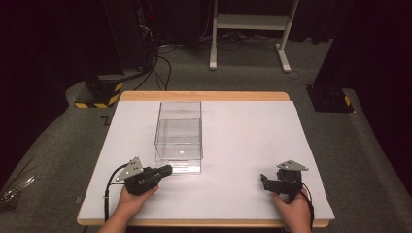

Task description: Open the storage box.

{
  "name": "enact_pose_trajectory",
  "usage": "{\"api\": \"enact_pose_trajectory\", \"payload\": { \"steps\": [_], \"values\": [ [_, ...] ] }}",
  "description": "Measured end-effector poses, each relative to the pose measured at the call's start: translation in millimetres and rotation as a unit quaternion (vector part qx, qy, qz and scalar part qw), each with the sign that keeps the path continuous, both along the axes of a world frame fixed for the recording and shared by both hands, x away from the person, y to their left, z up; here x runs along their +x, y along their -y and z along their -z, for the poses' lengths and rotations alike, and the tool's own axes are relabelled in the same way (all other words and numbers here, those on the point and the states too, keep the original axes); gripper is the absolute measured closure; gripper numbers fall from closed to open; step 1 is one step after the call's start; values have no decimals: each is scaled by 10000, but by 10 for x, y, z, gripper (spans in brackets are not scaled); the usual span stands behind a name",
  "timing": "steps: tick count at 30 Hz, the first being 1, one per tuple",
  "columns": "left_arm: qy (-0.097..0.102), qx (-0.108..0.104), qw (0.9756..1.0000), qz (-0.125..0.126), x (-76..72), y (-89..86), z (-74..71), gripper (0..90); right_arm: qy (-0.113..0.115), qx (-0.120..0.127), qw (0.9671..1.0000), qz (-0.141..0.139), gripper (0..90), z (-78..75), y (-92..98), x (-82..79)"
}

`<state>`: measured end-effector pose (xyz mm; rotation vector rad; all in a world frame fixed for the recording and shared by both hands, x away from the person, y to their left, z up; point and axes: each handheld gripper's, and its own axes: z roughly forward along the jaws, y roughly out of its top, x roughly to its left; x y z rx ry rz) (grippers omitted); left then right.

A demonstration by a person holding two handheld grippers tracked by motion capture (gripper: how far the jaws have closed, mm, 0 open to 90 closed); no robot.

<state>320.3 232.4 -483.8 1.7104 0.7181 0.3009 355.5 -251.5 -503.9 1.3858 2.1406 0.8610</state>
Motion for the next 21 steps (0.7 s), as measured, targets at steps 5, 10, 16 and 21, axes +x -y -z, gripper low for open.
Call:
{"api": "enact_pose_trajectory", "payload": {
  "steps": [5,10,16,21],
  "values": [
    [-20,-57,10000,38,-62,-2,14,837,1,-1,10000,-2,120,0,0,0],
    [-21,-30,9999,151,-118,28,17,843,2,-1,10000,-1,121,0,0,-1],
    [-15,10,9998,199,-177,38,14,846,5,-2,10000,-5,122,0,0,-1],
    [-38,10,9997,231,-225,5,12,845,6,-2,10000,-7,122,0,0,-1]
  ]
}}
